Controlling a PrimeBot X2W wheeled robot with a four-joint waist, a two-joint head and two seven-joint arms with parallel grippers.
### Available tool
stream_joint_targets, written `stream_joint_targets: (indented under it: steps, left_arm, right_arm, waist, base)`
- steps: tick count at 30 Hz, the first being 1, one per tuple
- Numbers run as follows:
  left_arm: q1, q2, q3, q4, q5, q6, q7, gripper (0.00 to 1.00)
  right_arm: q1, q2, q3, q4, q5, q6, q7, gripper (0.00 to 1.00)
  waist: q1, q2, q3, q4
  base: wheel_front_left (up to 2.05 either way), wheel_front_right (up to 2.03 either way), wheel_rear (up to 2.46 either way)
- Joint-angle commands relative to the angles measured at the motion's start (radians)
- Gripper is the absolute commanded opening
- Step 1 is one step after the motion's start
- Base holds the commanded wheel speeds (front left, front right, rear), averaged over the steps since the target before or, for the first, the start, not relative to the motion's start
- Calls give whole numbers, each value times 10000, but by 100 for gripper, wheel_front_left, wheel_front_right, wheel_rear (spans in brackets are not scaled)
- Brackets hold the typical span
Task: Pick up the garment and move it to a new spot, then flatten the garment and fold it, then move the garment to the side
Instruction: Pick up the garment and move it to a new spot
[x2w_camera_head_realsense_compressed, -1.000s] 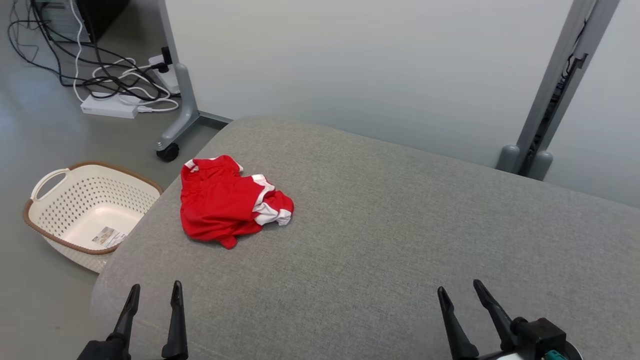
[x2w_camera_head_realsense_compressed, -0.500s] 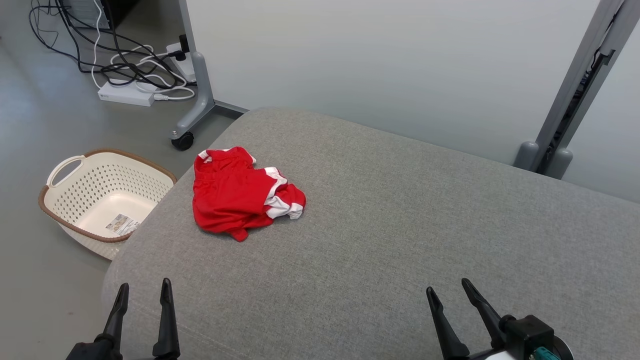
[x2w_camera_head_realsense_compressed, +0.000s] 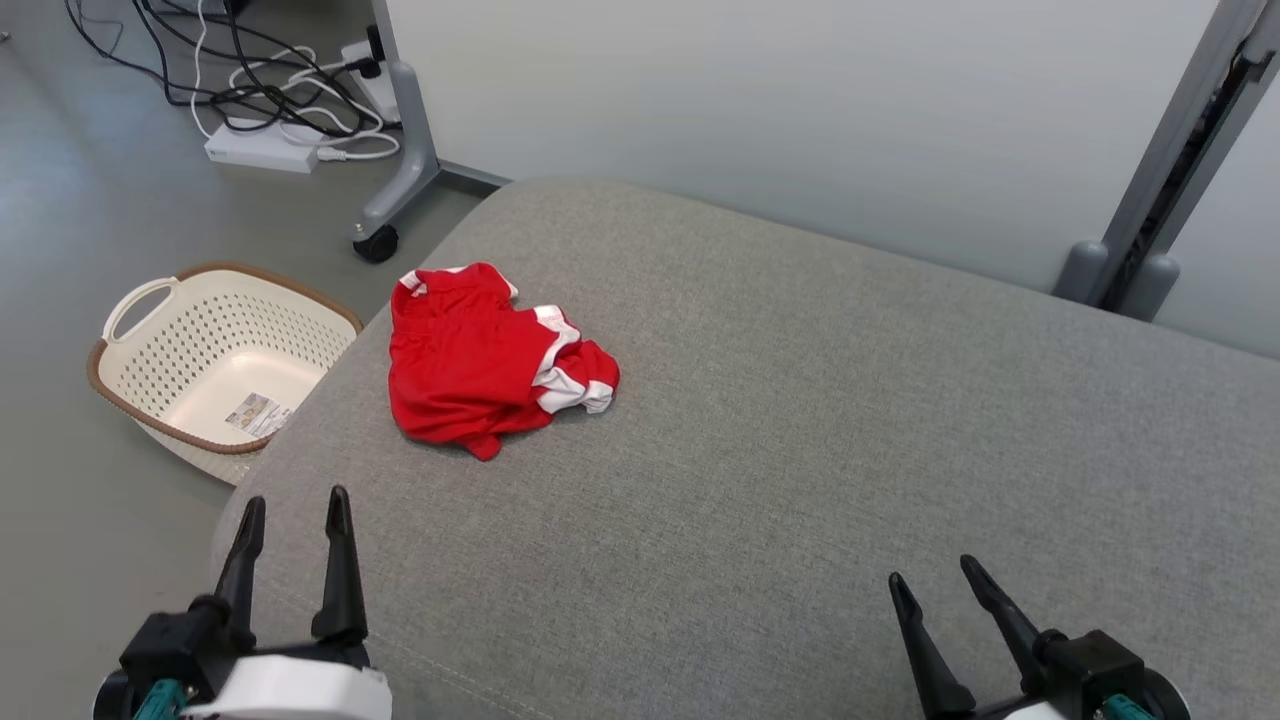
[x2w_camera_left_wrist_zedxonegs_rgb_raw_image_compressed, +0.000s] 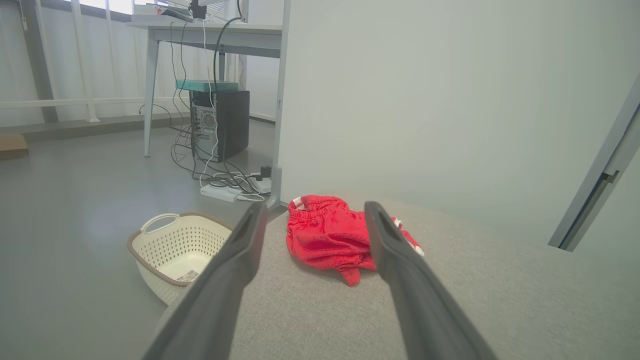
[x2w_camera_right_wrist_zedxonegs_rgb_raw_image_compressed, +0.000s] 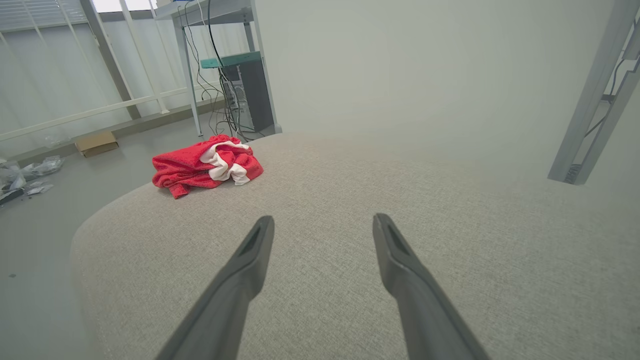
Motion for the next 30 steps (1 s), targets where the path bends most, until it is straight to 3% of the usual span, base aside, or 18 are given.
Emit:
stream_joint_targets:
  steps: [1,13,24,30]
  left_arm:
    - [-478,17,-143,59,-202,77,-34,100]
    - [-3051,22,-863,1393,-904,10,-32,100]
    - [-6468,23,-1381,4602,-2140,86,-32,100]
    - [-8226,37,-1767,7341,-2828,294,120,100]
  right_arm:
    - [-215,-193,-64,-74,-99,-2,-10,100]
    - [-1160,-1038,154,-179,-232,-2,-10,100]
    - [-1822,-1865,28,-390,-356,-2,-10,100]
    - [-1953,-2190,-26,-436,-322,-2,-10,100]
  waist:
    - [0,0,496,-102]
    - [0,0,2020,-527]
    - [0,0,3328,-1095]
    - [0,0,3656,-1309]
  base:
    - [0,0,0]
    - [0,0,0]
    - [0,0,0]
    - [0,0,0]
